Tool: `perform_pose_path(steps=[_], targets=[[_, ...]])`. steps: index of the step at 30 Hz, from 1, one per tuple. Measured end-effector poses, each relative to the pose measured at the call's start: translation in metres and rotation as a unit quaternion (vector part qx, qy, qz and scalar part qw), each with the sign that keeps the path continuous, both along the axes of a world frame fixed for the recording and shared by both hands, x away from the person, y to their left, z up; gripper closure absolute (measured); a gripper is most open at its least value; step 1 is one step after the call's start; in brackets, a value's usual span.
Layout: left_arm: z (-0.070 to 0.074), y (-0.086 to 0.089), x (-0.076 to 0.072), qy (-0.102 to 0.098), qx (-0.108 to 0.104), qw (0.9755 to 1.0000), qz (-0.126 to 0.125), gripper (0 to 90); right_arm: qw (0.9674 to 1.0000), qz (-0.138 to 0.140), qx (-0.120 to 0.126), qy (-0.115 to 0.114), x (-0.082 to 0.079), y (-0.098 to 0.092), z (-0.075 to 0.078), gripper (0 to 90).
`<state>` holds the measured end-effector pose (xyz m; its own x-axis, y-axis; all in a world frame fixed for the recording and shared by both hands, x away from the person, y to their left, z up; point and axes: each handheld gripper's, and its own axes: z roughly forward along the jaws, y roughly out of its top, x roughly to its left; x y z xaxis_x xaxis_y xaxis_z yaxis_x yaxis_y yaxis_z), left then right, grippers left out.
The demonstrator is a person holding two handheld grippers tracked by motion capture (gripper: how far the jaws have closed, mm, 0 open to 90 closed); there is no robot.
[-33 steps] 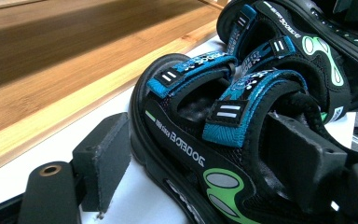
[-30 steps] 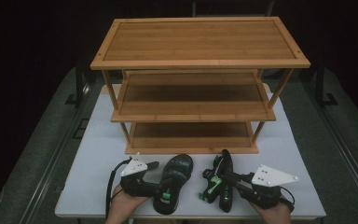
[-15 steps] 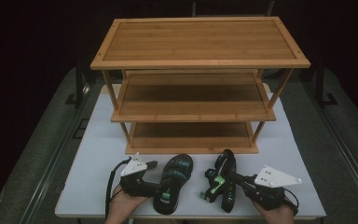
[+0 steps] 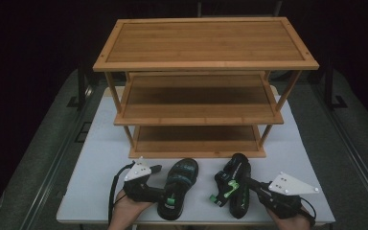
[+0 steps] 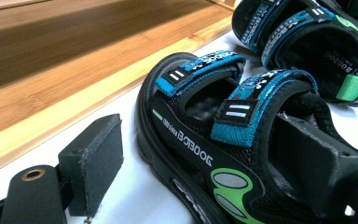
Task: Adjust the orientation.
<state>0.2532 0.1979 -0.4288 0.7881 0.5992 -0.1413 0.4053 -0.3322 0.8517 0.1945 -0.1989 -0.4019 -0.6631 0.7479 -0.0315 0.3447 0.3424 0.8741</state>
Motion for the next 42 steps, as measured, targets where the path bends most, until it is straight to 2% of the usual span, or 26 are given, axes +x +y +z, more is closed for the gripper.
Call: perform_pose_path(steps=[6,9,12,29,32,35,37,42], targets=[[0.0,0.0,0.0,-0.002,-0.001,1.0,0.0,16.6,0.9992,-0.038,0.003,0.008,0.002,-0.011,-0.002,89.6],[0.0,0.0,0.0,-0.002,-0.001,1.0,0.001,16.7,0.9979,-0.063,-0.004,0.015,0.003,-0.017,-0.003,89.6],[0.0,0.0,0.0,-0.002,-0.001,1.0,0.0,16.6,0.9976,-0.066,0.001,0.022,0.005,-0.025,-0.006,89.5],[-0.001,0.0,0.0,-0.001,-0.003,1.0,0.001,16.7,0.9912,-0.107,-0.015,0.077,0.021,-0.044,-0.026,88.9],[0.0,0.0,-0.001,-0.003,-0.001,1.0,0.002,16.7,0.9893,-0.111,-0.016,0.094,0.026,-0.048,-0.031,83.6],[0.0,0.0,-0.001,-0.005,0.001,1.0,0.004,16.7,0.9858,-0.128,0.002,0.108,0.029,-0.056,-0.032,77.0],[0.0,0.0,-0.001,-0.005,0.001,1.0,0.004,16.7,0.9853,-0.131,0.009,0.11,0.028,-0.059,-0.032,75.1],[0.001,0.0,-0.002,-0.008,0.005,0.9999,0.007,16.9,0.9866,-0.128,0.015,0.1,0.022,-0.059,-0.026,70.6]])
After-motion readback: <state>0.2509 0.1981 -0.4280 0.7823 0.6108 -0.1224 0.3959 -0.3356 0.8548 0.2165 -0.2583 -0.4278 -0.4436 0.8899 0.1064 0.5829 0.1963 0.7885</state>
